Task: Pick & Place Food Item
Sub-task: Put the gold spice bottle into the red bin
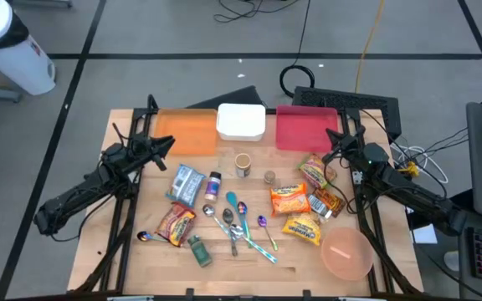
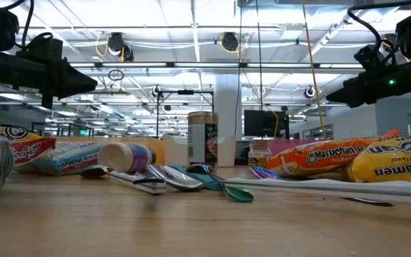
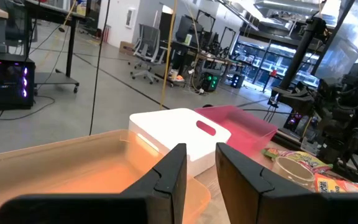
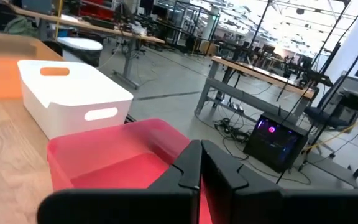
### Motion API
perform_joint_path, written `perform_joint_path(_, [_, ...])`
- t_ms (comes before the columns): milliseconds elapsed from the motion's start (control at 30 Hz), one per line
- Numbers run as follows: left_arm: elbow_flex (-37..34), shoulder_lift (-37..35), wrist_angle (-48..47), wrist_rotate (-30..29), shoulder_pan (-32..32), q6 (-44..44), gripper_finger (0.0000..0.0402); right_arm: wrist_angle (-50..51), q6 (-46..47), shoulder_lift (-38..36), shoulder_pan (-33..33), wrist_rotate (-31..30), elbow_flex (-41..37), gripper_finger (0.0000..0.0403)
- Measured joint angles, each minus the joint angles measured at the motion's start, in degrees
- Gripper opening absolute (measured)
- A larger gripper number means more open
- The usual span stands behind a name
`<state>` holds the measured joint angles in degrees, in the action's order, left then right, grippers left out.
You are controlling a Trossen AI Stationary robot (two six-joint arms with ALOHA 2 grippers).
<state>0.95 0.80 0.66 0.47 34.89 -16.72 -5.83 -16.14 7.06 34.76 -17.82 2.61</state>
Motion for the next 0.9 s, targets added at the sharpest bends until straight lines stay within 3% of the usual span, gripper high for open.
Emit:
perform_joint_path(133, [0.0, 0.0, 0.0, 0.0, 0.0, 0.0, 0.009, -0.3, 4.4, 0.0, 0.0, 0.5, 0.0, 0.0004])
perform_joint_path(367, [0.0, 0.0, 0.0, 0.0, 0.0, 0.0, 0.009, -0.4, 34.1, 0.0, 0.0, 6.1, 0.0, 0.0004])
perform_joint_path(500, [0.0, 0.0, 0.0, 0.0, 0.0, 0.0, 0.009, -4.5, 48.4, 0.7, 0.0, 6.0, 0.0, 0.0004])
perform_joint_path(633, [0.0, 0.0, 0.2, -0.9, 0.0, 2.8, 0.009, -13.3, 54.1, 2.1, 0.0, 7.2, 0.0, 0.0004])
perform_joint_path(767, [-0.2, 0.0, 2.6, -3.7, 0.0, 8.9, 0.009, -26.6, 50.9, 4.9, 0.0, 9.2, 0.7, 0.0004])
perform_joint_path(900, [-0.2, 0.0, 6.1, -3.6, 0.0, 8.8, 0.009, -28.2, 50.6, 10.3, 0.0, 9.1, 4.7, 0.0004])
